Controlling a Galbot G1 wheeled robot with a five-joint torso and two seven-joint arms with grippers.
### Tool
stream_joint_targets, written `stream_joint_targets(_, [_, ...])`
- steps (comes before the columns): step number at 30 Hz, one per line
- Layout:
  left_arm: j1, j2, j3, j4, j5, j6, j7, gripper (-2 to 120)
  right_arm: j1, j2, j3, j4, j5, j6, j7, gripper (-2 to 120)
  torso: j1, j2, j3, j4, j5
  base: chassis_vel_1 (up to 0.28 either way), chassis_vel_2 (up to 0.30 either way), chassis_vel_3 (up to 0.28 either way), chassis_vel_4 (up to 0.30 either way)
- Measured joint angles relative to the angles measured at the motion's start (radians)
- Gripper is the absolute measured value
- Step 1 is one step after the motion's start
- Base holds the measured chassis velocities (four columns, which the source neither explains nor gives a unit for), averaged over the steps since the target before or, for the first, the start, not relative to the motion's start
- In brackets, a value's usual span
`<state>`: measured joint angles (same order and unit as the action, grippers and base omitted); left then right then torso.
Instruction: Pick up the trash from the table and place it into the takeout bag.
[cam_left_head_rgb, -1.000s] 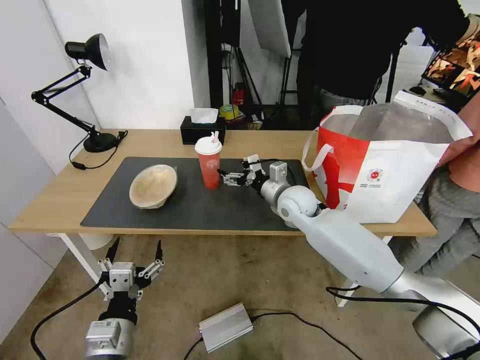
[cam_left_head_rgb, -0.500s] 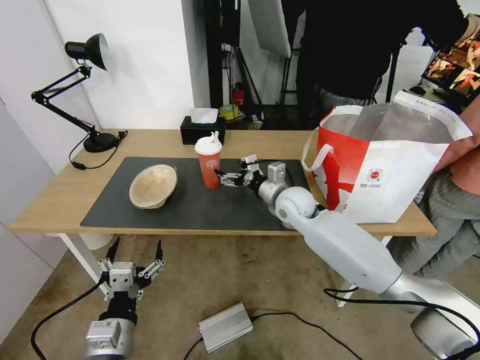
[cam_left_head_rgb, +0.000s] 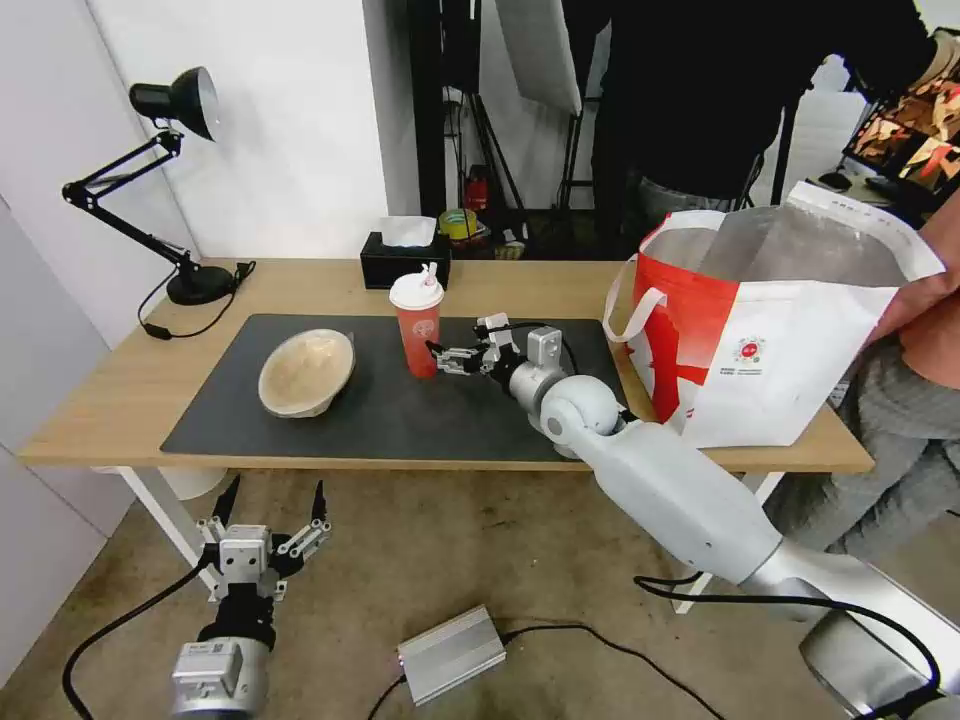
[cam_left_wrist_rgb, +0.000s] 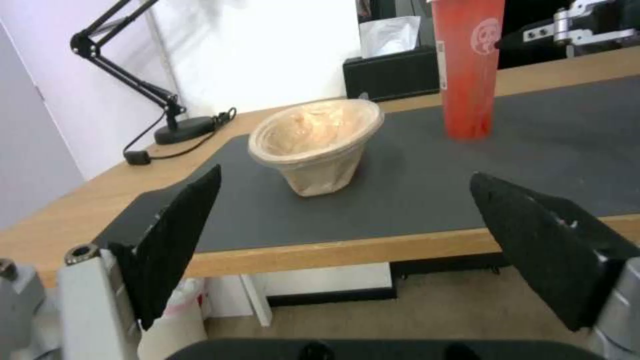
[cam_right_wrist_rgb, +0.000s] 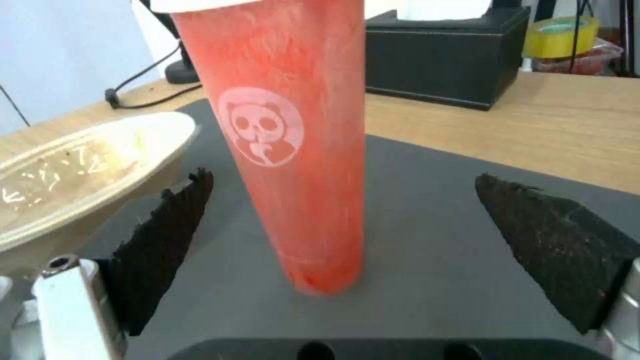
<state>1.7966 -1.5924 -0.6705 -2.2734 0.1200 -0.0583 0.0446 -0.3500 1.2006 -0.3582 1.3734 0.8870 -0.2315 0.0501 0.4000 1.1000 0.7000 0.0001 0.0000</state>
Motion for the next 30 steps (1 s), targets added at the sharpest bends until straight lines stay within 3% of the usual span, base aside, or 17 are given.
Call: stream_joint_targets(30, [0.0,0.0,-0.004,0.001,-0.01,-0.007,-0.002,100,0.048,0.046,-0.025,-0.086,-0.003,0.015,-0.023,100,0.0,0.0,0.0,-0.0001,0.0,0.0,0.0,0.0,0.0])
